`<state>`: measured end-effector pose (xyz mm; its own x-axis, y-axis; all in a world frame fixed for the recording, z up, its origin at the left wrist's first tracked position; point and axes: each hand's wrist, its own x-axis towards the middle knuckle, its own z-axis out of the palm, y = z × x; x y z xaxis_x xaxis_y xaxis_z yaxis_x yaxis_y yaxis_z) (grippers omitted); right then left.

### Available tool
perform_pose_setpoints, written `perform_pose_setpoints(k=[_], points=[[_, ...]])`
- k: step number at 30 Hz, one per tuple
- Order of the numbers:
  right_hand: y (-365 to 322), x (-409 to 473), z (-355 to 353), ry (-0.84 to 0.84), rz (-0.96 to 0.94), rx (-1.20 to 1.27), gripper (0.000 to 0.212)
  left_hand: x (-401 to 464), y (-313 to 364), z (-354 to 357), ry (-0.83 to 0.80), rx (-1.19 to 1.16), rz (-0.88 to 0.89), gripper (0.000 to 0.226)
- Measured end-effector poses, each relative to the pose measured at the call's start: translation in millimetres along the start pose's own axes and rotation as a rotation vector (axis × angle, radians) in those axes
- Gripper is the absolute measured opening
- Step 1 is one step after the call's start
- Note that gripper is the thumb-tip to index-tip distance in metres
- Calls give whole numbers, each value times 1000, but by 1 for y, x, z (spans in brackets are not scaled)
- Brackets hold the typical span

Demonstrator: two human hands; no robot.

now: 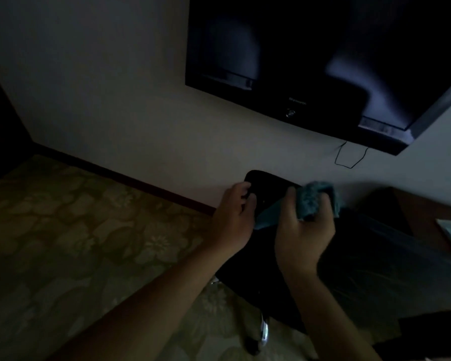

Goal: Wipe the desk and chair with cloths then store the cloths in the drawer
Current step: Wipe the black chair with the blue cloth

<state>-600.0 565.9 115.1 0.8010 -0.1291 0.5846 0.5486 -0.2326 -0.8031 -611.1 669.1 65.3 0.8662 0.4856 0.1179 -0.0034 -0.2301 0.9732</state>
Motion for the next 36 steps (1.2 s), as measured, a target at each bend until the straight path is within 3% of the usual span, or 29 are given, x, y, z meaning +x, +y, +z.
perform_pose_setpoints(k=[5,7,11,14,20,25,28,32,36], points=[[61,18,40,-101,-734,-547,36,44,-54,13,43,-107,36,47],[76,20,46,-74,-863,-630,35,54,-77,17,-9,-98,23,53],[90,22,48,-15,-1003,-837,27,62,-96,27,-80,-155,6,33],[99,27,50,-59,-1059,-1009,41,67,-105,32,-105,-274,-12,34],[135,23,64,-55,-1081,-1180,65,100,-132,52,-97,-288,197,37],[202,-22,67,-132,-1077,-1326,65,102,-169,57,-134,-189,270,41],[203,-23,54,-221,-1133,-1359,63,92,-191,55,-129,-156,229,41],[156,19,39,-88,-1179,-1270,58,88,-198,57,-82,-139,274,47],[190,-1,54,-111,-1096,-1315,64,97,-204,63,-45,-137,275,42]])
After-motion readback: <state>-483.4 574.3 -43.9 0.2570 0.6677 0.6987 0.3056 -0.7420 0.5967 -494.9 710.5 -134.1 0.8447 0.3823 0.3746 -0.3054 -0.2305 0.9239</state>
